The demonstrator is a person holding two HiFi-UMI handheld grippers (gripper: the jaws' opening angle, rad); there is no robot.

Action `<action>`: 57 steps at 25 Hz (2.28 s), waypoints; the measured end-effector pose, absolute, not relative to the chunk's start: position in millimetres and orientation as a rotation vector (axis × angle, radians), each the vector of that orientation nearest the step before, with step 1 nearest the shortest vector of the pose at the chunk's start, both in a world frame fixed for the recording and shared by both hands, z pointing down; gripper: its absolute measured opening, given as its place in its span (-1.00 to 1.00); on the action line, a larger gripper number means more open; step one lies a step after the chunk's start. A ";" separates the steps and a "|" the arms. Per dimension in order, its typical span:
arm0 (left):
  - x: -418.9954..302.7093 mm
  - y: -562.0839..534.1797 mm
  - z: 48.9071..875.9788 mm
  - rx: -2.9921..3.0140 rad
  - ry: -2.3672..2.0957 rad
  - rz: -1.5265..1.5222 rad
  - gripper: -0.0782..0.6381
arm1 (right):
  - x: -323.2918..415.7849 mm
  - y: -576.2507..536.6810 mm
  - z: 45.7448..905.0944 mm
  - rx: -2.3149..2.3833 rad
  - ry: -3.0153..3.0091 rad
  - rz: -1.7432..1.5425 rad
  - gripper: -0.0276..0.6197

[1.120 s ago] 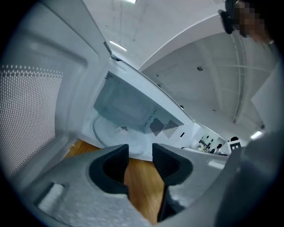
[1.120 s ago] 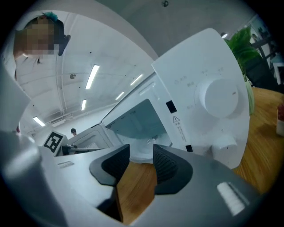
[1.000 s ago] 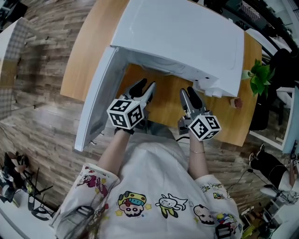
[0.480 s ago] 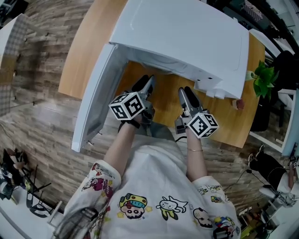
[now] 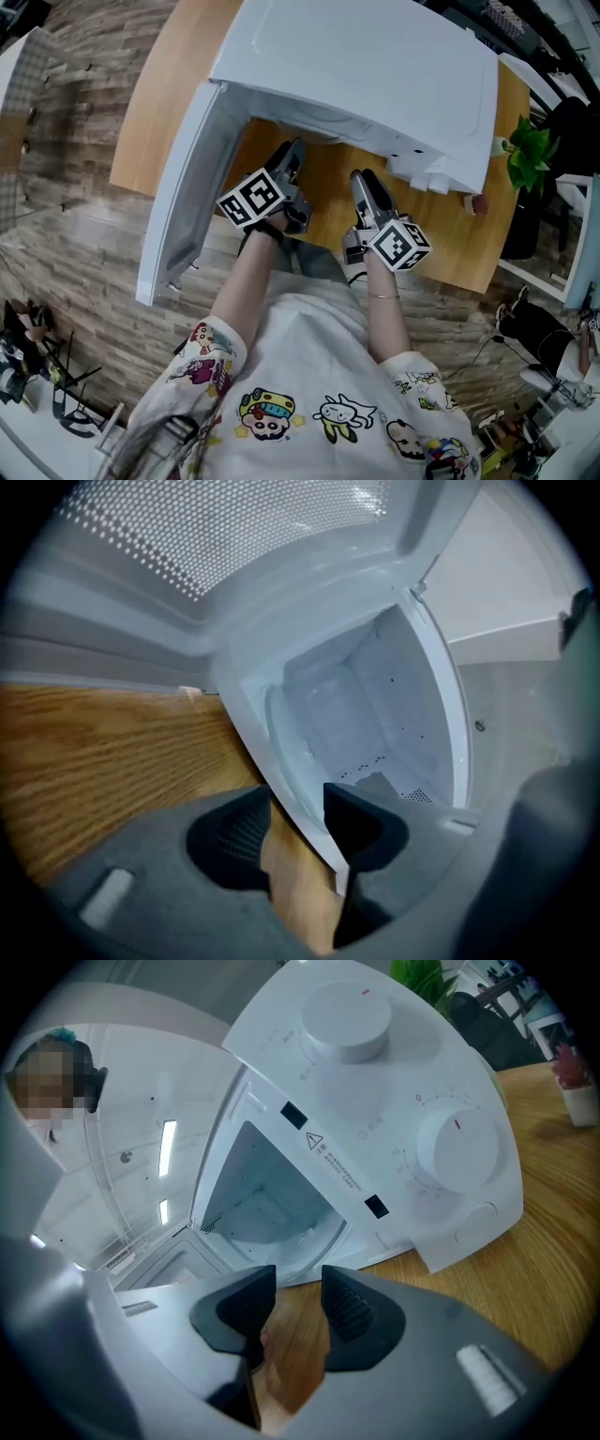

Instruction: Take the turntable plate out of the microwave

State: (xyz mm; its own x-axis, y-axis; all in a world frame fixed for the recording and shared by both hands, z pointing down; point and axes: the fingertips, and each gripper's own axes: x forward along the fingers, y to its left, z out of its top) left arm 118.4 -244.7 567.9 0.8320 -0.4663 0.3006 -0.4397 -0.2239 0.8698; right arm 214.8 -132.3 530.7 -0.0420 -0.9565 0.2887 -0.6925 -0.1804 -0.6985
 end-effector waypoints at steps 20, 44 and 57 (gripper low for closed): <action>137.9 -263.9 578.3 1.750 -0.666 -0.061 -0.61 | 207.9 -133.7 544.2 -1.889 1.745 -1.135 -0.45; 123.1 -227.2 578.8 1.747 -0.630 -0.002 -0.62 | 199.3 -157.4 549.3 -1.821 1.742 -1.181 -0.42; 115.1 -213.3 577.5 1.742 -0.603 0.019 -0.63 | 199.3 -172.2 566.3 -1.688 1.594 -1.254 -0.30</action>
State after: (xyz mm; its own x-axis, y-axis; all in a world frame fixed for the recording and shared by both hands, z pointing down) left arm 115.1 -213.3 577.5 0.8640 -0.3826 0.3273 -0.4021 -0.1332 0.9058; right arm 199.3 -172.2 566.3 -0.1086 -0.9540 0.2794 -0.4961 -0.1916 -0.8469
